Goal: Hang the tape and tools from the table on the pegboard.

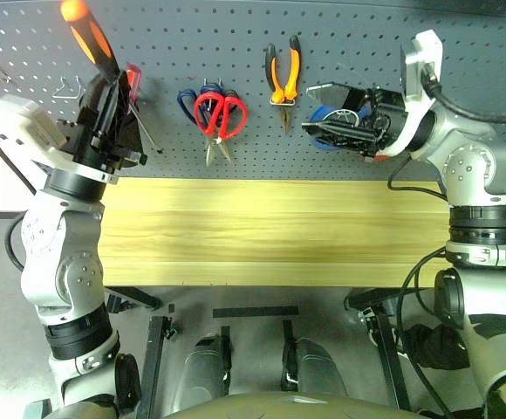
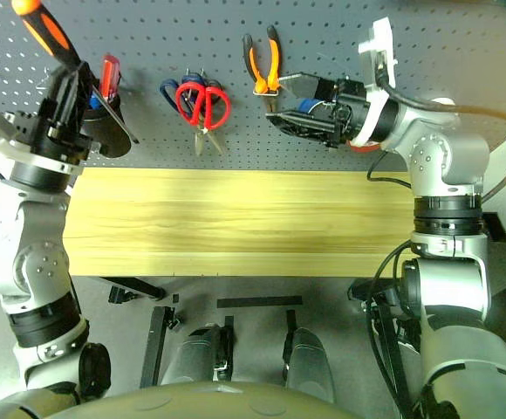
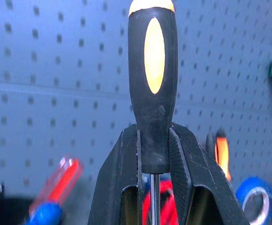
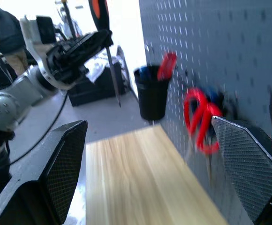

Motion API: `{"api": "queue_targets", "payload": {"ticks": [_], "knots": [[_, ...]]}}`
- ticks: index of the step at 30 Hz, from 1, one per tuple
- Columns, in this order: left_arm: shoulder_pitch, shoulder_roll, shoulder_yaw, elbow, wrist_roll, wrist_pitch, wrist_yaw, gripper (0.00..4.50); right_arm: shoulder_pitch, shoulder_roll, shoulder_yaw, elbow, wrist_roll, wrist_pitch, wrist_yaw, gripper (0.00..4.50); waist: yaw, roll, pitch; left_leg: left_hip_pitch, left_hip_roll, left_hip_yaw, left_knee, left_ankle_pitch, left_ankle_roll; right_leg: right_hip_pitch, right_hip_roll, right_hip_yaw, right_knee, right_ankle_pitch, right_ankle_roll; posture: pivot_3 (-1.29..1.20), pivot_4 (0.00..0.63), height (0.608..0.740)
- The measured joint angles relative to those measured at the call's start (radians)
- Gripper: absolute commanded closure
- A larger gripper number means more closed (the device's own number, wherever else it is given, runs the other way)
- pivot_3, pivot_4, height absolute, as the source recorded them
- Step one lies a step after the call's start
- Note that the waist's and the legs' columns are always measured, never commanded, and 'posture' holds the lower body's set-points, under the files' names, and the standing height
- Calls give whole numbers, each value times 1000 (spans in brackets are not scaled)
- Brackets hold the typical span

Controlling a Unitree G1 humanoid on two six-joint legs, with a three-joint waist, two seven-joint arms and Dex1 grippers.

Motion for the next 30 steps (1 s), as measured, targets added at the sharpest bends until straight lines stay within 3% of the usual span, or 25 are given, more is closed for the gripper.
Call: {"api": "queue_targets", "payload": {"ticks": [5,17,27,30], "knots": [[-87,46,-11,104,19,-49,0,4061,-33,18,-9,1,19,-12,-13,0,1,-3,-16,0,0,0,0,0,0,0,1,0,0,0,0,92,72,732],[-352,183,-31,675,230,-367,5,4061,-32,30,-11,0,20,-18,-46,0,-3,-2,-27,1,0,0,0,0,-1,0,1,0,0,0,0,78,77,732],[-370,197,-51,940,317,-476,49,4061,-7,13,-6,-19,18,-13,-53,0,-4,-2,-28,1,0,0,0,0,0,0,1,0,1,0,0,58,85,732],[-361,195,-60,934,321,-474,62,3092,-5,7,-6,-23,18,-12,-60,0,-6,-2,-28,1,0,0,0,0,0,0,1,0,1,0,0,57,87,732]]}}
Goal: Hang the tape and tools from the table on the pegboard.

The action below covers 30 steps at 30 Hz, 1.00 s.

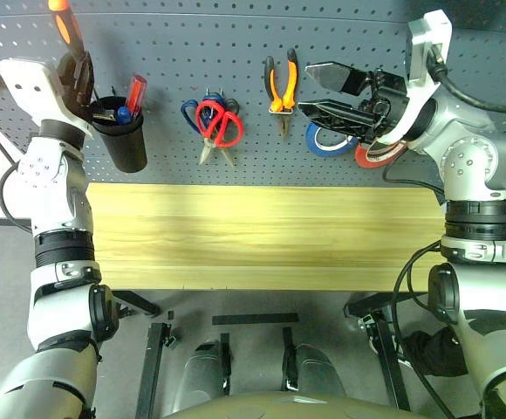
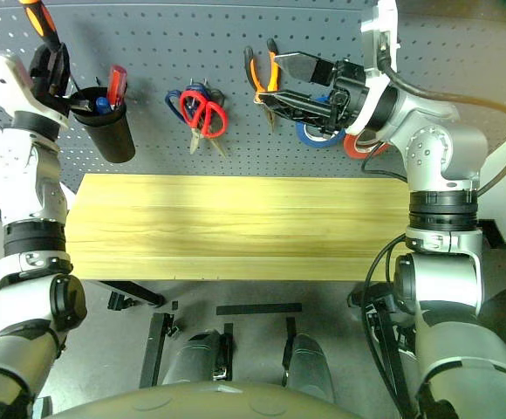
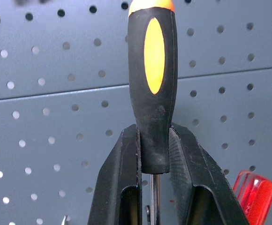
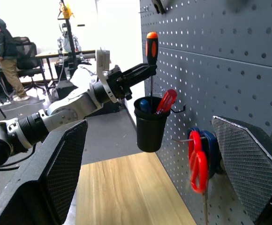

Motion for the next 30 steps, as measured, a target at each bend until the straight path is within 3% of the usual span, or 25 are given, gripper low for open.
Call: {"api": "queue_targets", "payload": {"ticks": [7,11,15,21,25,30], "knots": [[54,-7,-1,-92,-38,55,-20,823,15,-9,0,-23,0,2,-12,0,-9,0,0,0,0,0,0,0,0,0,0,0,1,0,0,62,93,732],[112,-7,15,-247,-162,91,-115,823,16,-10,0,-25,1,3,-15,0,-21,0,0,0,0,0,1,0,0,0,0,0,1,0,0,65,106,732],[256,30,25,-451,-347,235,-270,823,51,-33,-1,-30,2,28,-16,0,-30,0,0,1,1,0,1,0,0,0,0,0,2,0,0,64,112,732],[458,207,19,-651,-585,537,-537,823,156,-80,10,-86,9,88,13,0,-28,1,-1,5,1,0,1,0,0,3,0,1,2,0,0,47,119,732],[531,272,-55,-633,-558,572,-718,823,277,-101,97,-110,-55,24,69,0,-20,2,-2,17,0,0,-1,0,0,16,0,1,-1,0,0,47,114,732],[537,274,-139,-486,-438,472,-861,823,336,-97,162,-65,-116,-44,110,0,-27,2,-2,17,1,1,0,0,0,15,0,2,0,0,0,66,118,732]]}}
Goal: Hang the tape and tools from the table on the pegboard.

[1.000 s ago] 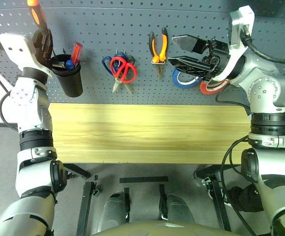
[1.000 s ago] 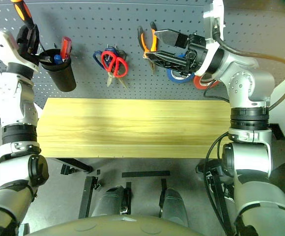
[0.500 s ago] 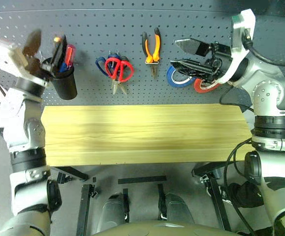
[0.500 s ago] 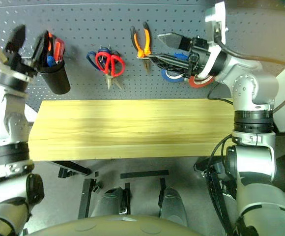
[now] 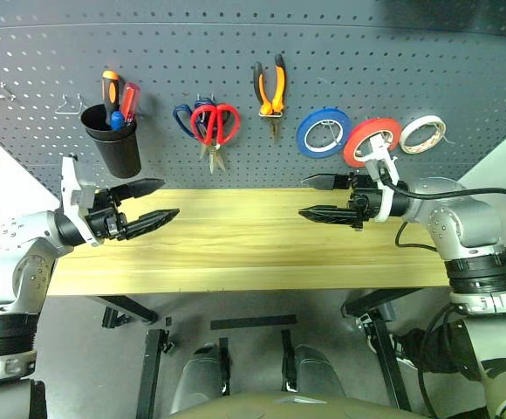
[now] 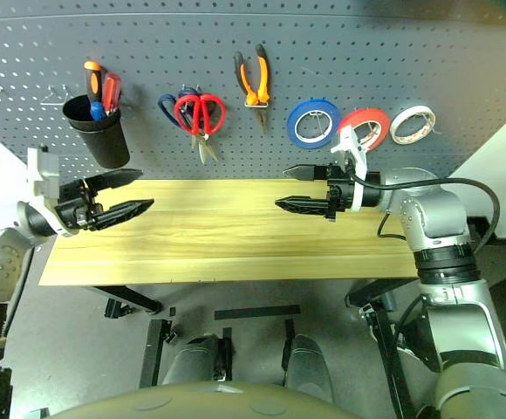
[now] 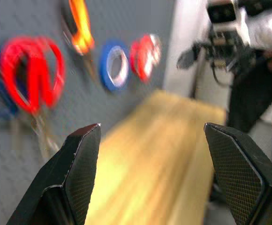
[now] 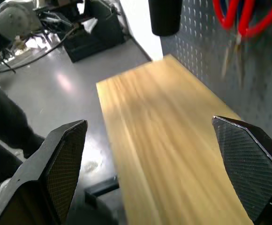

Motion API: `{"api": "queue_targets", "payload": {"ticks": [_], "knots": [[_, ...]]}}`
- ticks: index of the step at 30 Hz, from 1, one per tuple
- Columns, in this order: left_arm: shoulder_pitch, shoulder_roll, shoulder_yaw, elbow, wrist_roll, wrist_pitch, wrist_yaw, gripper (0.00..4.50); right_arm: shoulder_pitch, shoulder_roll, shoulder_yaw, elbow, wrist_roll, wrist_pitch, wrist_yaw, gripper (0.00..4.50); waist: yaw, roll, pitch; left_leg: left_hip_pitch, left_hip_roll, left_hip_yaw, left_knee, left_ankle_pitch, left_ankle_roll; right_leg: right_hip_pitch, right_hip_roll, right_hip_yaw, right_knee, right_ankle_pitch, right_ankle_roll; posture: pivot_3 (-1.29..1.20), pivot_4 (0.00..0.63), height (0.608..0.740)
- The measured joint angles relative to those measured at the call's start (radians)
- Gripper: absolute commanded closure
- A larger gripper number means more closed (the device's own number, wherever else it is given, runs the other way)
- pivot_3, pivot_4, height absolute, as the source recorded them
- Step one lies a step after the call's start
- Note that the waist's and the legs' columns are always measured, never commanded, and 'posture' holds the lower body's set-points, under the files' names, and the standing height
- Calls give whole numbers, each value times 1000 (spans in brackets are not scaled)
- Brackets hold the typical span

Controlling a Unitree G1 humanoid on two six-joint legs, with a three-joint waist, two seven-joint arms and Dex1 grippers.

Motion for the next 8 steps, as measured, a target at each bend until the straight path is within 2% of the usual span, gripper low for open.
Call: {"api": "queue_targets", "payload": {"ticks": [4,8], "knots": [[-32,-23,-28,60,47,-51,-58,823,-35,8,20,33,-31,-46,17,0,2,0,0,0,0,0,-1,0,0,0,0,0,0,0,0,75,121,732],[-26,-75,-59,78,90,-94,-69,823,-55,14,36,79,-58,-86,40,0,6,0,-1,0,0,0,0,0,0,0,0,0,0,0,0,74,90,732]]}}
